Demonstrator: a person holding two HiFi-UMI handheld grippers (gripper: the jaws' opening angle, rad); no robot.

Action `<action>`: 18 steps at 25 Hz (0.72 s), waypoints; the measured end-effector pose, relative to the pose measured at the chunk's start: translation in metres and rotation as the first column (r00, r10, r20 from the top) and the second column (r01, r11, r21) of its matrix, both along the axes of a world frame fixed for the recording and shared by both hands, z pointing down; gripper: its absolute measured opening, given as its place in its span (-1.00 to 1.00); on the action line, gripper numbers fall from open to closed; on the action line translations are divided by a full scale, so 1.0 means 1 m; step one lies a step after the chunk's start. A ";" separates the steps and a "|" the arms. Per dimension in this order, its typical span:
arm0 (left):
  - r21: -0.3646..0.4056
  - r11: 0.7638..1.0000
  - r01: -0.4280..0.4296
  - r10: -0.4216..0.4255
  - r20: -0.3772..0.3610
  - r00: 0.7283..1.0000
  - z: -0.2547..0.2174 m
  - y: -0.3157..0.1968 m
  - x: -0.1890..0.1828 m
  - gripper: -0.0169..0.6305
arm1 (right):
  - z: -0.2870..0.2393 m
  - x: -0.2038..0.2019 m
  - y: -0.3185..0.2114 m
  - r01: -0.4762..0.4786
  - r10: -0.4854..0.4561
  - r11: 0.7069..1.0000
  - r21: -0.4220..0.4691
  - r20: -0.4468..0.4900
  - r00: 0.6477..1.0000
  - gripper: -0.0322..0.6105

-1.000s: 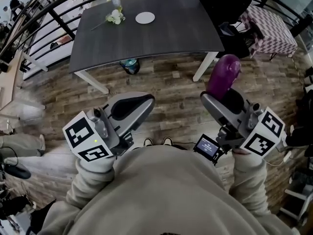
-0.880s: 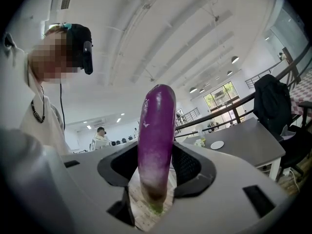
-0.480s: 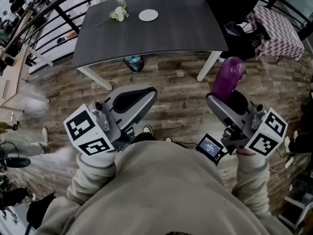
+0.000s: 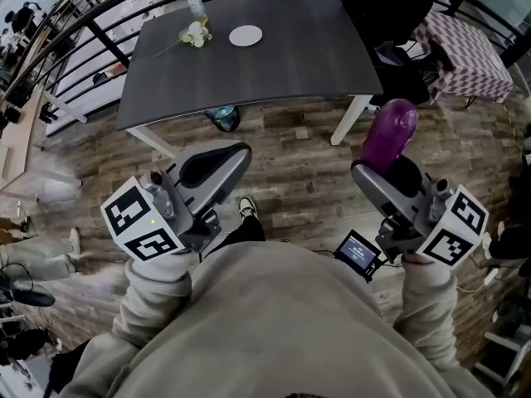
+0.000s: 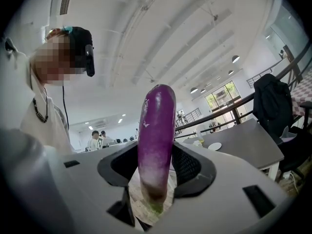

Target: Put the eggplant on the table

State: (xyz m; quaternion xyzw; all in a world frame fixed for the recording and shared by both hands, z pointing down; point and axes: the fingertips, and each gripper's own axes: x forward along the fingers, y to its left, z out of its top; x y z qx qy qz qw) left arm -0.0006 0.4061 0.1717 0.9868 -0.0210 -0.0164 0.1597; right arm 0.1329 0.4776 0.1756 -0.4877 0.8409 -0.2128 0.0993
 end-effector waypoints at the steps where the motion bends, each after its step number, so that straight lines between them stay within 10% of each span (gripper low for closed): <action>1: 0.005 1.000 0.002 -0.002 -0.005 1.000 -0.003 -0.006 0.000 -0.93 | -0.001 0.003 -0.003 -0.008 0.008 1.000 0.000 -0.008 1.000 -0.24; 18: -0.026 1.000 0.009 -0.009 -0.018 1.000 0.013 -0.107 -0.010 -0.93 | 0.017 -0.007 -0.100 -0.002 -0.002 0.998 -0.070 -0.055 0.998 -0.24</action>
